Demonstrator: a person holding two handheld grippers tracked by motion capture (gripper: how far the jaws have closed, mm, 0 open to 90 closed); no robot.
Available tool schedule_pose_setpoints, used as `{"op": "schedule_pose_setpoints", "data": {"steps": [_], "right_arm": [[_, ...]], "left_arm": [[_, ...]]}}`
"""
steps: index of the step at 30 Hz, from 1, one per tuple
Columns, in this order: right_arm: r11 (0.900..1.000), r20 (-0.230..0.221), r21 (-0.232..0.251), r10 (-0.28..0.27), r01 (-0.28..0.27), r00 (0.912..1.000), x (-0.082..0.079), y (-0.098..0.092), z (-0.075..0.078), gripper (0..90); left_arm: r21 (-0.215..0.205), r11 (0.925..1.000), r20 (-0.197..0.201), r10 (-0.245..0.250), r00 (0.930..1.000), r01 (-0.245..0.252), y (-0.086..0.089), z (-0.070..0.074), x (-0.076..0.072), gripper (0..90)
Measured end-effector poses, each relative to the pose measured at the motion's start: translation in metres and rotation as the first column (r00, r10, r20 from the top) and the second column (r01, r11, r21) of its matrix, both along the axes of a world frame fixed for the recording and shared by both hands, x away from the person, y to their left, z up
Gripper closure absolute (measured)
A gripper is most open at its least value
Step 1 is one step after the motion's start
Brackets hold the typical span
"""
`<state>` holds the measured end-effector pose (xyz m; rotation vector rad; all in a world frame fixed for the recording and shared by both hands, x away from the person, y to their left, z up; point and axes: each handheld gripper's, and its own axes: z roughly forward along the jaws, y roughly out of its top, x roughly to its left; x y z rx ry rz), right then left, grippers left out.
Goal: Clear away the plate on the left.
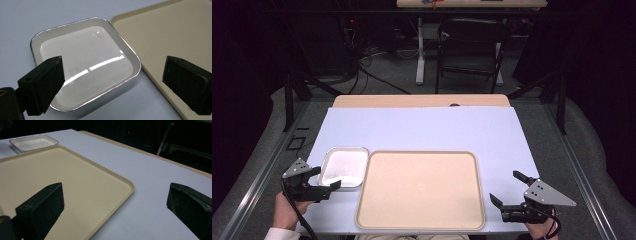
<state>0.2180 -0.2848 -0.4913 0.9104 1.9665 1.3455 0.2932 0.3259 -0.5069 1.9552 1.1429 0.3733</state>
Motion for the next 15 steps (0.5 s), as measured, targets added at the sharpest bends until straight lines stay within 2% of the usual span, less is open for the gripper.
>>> {"op": "schedule_pose_setpoints", "data": {"steps": [8, 12, 13, 15], "right_arm": [[1.0, -0.008, 0.003, -0.002, 0.002, 1.0, 0.0, 0.0, 0.0, 1.4], [1.0, -0.014, -0.001, 0.002, -0.002, 0.9999, 0.001, 0.0, -0.001, 1.5], [1.0, -0.014, -0.003, -0.002, 0.002, 0.9999, 0.001, 0.0, -0.001, 1.5], [1.0, -0.017, 0.001, -0.006, 0.006, 0.9998, 0.001, 0.0, -0.001, 1.7]], "left_arm": [[0.01, 0.9989, -0.032, 0.045, 0.9985, -0.045, 0.007, 0.0, 0.02, 4.7], [0.033, 0.998, -0.072, 0.057, 0.9958, -0.054, 0.008, -0.003, 0.03, 0.4], [0.052, 0.997, -0.082, 0.062, 0.9947, -0.057, 0.008, -0.004, 0.032, 0.4], [0.068, 0.9956, -0.087, 0.071, 0.9936, -0.065, 0.007, -0.005, 0.036, 0.1]]}}
